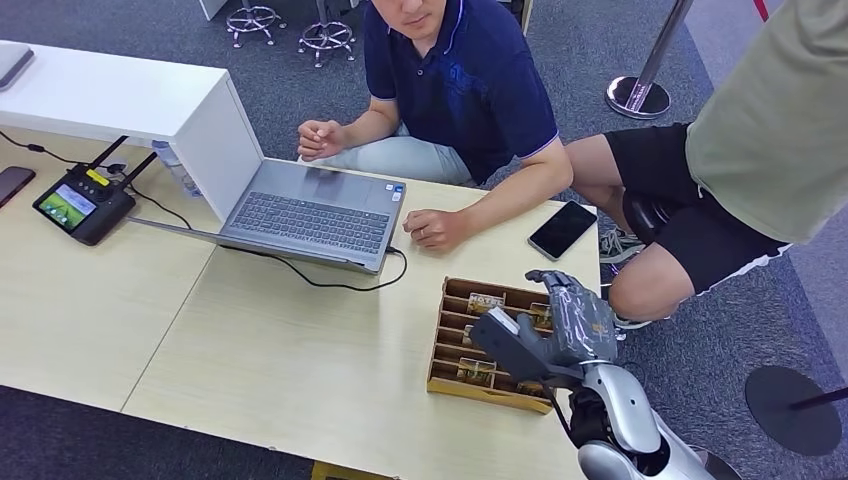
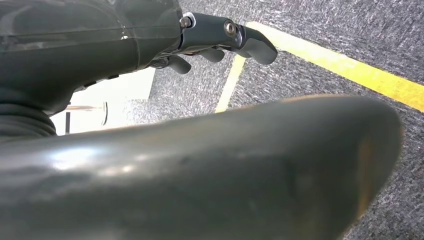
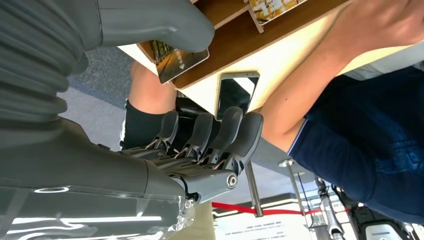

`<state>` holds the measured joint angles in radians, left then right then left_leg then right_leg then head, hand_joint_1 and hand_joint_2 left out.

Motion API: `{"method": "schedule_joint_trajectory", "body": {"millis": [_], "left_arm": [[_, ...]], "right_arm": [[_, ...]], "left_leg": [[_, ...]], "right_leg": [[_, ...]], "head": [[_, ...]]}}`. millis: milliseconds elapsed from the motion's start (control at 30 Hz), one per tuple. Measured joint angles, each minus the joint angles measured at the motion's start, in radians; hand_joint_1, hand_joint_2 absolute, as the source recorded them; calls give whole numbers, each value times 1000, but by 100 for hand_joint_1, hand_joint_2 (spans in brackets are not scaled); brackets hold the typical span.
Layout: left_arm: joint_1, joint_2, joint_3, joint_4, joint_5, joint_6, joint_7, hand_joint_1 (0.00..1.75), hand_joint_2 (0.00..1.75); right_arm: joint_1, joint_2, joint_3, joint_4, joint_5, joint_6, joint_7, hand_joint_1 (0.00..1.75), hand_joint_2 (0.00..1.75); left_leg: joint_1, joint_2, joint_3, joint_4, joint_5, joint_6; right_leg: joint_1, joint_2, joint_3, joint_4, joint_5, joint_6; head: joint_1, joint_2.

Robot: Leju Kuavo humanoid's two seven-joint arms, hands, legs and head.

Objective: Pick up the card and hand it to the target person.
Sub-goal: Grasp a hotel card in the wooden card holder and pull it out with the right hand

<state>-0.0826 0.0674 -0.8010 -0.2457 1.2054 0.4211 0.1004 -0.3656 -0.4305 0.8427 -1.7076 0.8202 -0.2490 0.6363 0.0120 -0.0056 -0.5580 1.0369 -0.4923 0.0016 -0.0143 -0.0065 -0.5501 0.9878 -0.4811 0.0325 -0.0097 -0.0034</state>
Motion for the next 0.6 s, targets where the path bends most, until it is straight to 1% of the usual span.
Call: {"method": "schedule_joint_trajectory", "body": {"millis": [100, 233, 467, 600], "left_arm": [[0, 1, -1, 0, 0, 0, 0, 0, 0], [0, 2, -2, 0, 1, 0, 1, 0, 0], [0, 2, -2, 0, 1, 0, 2, 0, 0], [0, 2, -2, 0, 2, -1, 1, 0, 0]], "right_arm": [[0, -3, 4, 7, -10, -1, -1, 79, 175], [0, -4, 4, 17, -17, -1, -2, 89, 175], [0, -4, 5, 33, -25, -1, -3, 81, 175], [0, -4, 5, 43, -27, 0, -3, 81, 175]], "left_leg": [[0, 0, 0, 0, 0, 0], [0, 0, 0, 0, 0, 0], [0, 0, 0, 0, 0, 0], [0, 0, 0, 0, 0, 0]], "right_leg": [[0, 0, 0, 0, 0, 0], [0, 0, 0, 0, 0, 0], [0, 0, 0, 0, 0, 0], [0, 0, 0, 0, 0, 0]], "head": [[0, 0], [0, 0], [0, 0], [0, 0]]}}
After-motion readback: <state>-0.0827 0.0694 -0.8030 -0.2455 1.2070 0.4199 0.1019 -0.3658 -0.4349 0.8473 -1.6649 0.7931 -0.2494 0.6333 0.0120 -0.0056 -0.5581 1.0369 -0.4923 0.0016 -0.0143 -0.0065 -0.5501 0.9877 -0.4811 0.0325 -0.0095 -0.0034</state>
